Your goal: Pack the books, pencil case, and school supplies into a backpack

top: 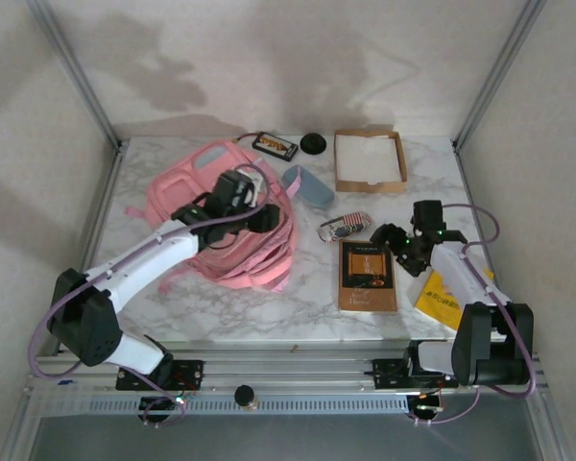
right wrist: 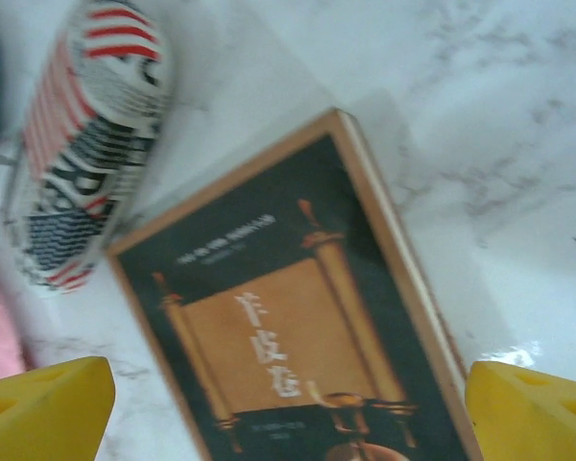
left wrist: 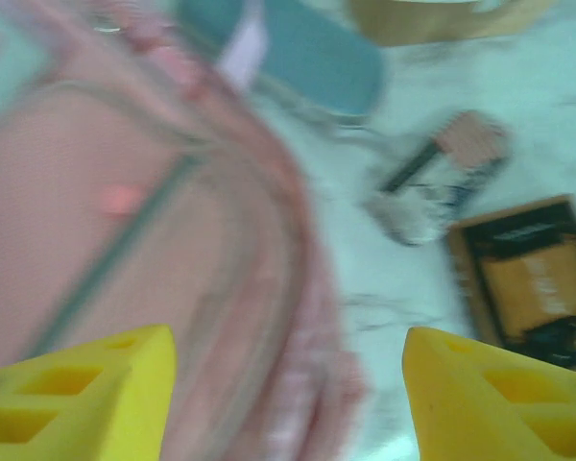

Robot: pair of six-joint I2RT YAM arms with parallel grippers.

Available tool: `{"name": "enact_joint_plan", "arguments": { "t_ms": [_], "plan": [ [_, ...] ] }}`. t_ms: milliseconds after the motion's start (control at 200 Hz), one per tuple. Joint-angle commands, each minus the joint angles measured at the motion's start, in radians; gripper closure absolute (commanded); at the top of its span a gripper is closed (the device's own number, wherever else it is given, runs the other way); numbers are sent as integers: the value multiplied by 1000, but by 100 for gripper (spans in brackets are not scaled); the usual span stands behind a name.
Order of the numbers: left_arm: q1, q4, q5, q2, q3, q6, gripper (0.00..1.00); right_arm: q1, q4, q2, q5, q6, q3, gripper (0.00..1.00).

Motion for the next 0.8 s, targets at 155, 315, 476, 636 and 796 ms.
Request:
{"name": "enact_joint_plan", "arguments": {
  "t_ms": [155, 315, 476, 636, 796],
  "plan": [
    [-304, 294, -61, 95, -87, -502, 33, 17, 55, 30, -34, 5, -102, 4],
    [-359, 331, -83, 200, -97, -607, 32, 109, 107, 3, -119, 79, -149, 4],
    [-389, 350, -94, 321, -77, -658, 32, 144, 91, -32, -133, 82, -159, 2],
    [-403, 358, -101, 436, -17, -662, 32, 71, 78, -15, -92, 10, -188, 3],
    [-406, 349, -77, 520, 42, -645, 37, 124, 111, 31, -166, -27, -190, 7]
  ]
}}
